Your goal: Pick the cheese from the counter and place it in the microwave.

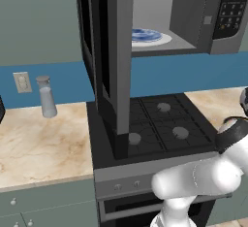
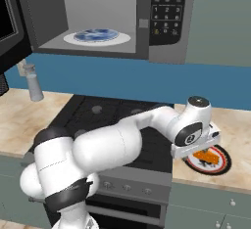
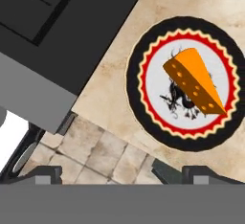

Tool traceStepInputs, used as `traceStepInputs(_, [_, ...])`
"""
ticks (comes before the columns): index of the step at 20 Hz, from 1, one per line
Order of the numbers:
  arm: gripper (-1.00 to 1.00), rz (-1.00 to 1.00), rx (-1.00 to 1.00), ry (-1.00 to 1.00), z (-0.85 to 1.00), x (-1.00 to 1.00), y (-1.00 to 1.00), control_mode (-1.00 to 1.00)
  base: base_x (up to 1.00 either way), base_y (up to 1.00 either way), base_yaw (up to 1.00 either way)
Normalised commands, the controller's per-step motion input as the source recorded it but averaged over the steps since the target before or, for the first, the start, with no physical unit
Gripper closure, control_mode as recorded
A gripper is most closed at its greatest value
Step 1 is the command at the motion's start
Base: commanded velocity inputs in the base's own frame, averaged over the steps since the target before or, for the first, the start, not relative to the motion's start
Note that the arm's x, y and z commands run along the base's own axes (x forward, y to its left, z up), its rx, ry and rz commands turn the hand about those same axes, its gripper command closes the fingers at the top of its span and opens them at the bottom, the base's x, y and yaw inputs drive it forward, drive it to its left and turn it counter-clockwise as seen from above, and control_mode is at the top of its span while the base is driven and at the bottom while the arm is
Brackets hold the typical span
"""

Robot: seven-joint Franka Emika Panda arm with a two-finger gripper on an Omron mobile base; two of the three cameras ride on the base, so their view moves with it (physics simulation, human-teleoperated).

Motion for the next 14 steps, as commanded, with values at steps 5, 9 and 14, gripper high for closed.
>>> traceStepInputs(5, [-1.0,0.0,0.04,0.0,-0.04,0.3,-0.75,-1.0,0.0,0.0,0.0])
traceStepInputs(9, [-1.0,0.0,0.03,0.02,-0.19,0.71,-0.35,-1.0,0.0,0.0,0.0])
traceStepInputs(14, [-1.0,0.0,0.08,0.01,-0.27,0.46,-0.27,-1.0,0.0,0.0,0.0])
